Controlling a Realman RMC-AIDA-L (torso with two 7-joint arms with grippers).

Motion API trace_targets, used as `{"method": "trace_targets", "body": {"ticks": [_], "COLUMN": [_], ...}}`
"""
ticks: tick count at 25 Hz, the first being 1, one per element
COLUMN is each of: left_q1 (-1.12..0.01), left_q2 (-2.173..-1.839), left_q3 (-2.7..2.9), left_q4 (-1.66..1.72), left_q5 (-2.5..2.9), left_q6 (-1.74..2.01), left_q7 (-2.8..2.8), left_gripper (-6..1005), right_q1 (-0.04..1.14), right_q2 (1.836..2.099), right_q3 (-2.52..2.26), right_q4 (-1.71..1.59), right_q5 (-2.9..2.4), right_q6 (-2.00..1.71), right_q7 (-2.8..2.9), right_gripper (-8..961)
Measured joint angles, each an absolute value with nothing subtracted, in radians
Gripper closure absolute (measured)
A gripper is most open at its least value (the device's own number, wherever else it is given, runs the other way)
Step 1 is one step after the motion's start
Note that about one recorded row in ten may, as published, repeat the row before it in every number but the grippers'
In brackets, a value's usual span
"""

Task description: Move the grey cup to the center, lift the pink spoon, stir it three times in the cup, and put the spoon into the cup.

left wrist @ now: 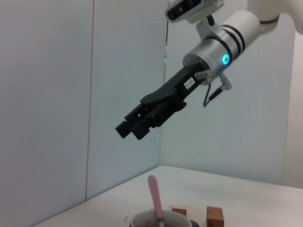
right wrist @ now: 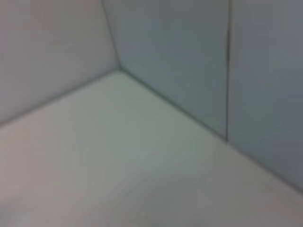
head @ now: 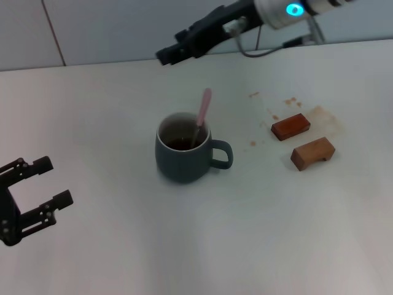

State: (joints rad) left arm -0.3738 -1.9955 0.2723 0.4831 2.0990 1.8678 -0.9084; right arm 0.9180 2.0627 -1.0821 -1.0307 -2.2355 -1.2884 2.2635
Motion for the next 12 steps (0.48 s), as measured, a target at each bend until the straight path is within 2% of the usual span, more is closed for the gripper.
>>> {"method": "trace_targets", "body": {"ticks": [3,7,8,12], "left_q1": [-0.392,-0.431,-0.431,-0.480], "left_q2": [-1.996,-1.997,-1.997,-1.990], "left_q3": [0.273,0.303,0.303,0.364], "left_q4": [0.483,0.485,0.485,0.494], "left_q5": [2.103,2.107,2.107,2.107], "left_q6": [1.868,1.858,1.858,1.835], "left_q7": [-0.919,-0.959,-0.959,-1.024], "left_gripper": [284,284,284,284], "right_q1": [0.817,0.686,0.686,0.587], "right_q2": [2.057,2.041,2.041,2.014], "right_q3": [-1.037,-0.931,-0.931,-0.894], "right_q4": [-1.053,-1.004,-1.004,-0.932], "right_q5": [-2.147,-1.979,-1.979,-1.889], "right_q6": [-1.292,-1.391,-1.391,-1.497], "right_q7": [2.169,1.969,1.969,1.699], "right_gripper": [335,311,305,281]}}
